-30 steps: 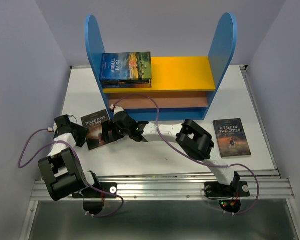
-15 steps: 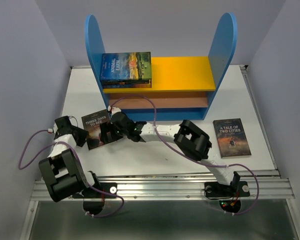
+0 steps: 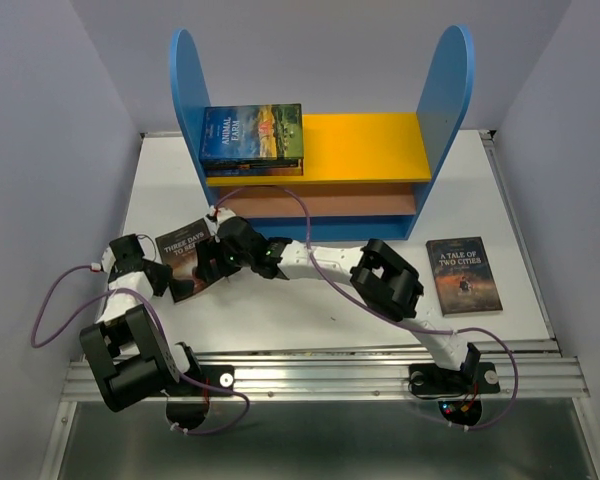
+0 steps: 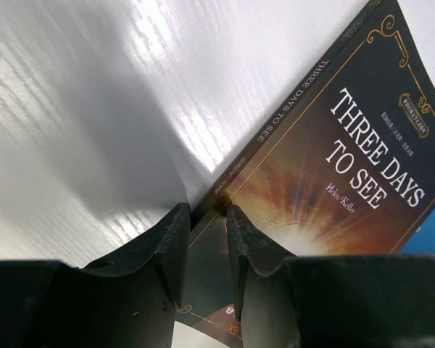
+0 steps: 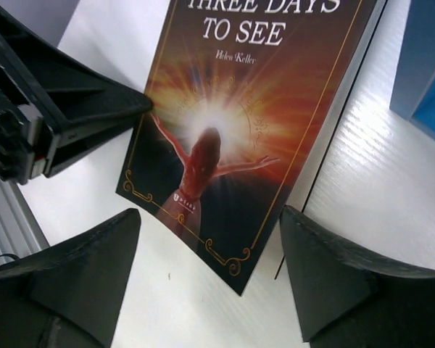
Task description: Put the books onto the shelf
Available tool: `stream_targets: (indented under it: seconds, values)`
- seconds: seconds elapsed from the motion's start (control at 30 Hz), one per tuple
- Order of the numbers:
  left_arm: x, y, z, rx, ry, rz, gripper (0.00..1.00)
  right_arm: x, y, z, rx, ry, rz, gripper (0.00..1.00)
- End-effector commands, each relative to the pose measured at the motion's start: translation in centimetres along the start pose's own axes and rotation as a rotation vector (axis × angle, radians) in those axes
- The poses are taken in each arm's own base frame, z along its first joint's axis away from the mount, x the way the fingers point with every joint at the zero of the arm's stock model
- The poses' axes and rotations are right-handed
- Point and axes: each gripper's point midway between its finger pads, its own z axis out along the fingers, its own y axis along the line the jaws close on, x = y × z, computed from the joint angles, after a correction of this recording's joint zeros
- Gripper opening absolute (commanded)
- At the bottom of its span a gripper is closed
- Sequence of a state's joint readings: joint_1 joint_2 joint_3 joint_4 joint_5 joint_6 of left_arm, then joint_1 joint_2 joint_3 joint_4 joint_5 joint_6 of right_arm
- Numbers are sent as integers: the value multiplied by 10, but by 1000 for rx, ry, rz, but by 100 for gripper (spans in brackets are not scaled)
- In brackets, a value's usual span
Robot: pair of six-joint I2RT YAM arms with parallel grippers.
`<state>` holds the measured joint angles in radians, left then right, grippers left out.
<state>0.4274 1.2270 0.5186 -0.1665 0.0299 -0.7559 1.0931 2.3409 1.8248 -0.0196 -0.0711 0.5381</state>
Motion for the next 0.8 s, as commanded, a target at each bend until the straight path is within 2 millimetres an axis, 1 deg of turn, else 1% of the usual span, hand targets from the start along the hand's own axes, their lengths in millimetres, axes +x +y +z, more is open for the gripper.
stream_targets:
  seconds: [0.0, 0.03, 0.1, 0.17, 0.27, 0.33, 0.37, 0.4, 0.43, 0.53, 0.63, 0.67, 0.77]
  values:
    - [10, 6, -3, -12, 24, -15, 37, -43, 51, -13, -146, -95, -25, 79]
    - [10, 6, -3, -12, 24, -14, 37, -41, 51, -12, -146, -92, -20, 74]
    - [11, 7, -2, -10, 29, -11, 37, -37, 51, -10, -152, -78, -10, 66]
    - [13, 6, -2, -4, 38, -12, 37, -33, 50, -9, -155, -66, 0, 65]
    - [15, 4, -1, 10, 42, -17, 37, -22, 49, -4, -165, -29, 23, 63]
    - [15, 4, -1, 10, 40, -19, 37, -12, 44, 1, -154, -3, 46, 57]
    - [15, 5, -1, 8, 40, -20, 37, -8, 40, 4, -137, 6, 53, 56]
    - [15, 4, -2, 13, 39, -19, 37, -4, 38, 6, -133, 14, 59, 53]
    - [16, 5, -1, 11, 41, -20, 37, -4, 38, 7, -133, 15, 68, 52]
    - [17, 4, -1, 26, 42, -28, 37, 1, 36, 13, -130, 29, 101, 48]
    - [21, 3, 0, 38, 57, -28, 37, 1, 39, 16, -141, 30, 116, 48]
    - [22, 3, 1, 35, 61, -28, 37, 7, 34, 17, -121, 53, 121, 49]
    - [23, 4, 2, 37, 63, -28, 37, 6, 31, 20, -106, 42, 128, 49]
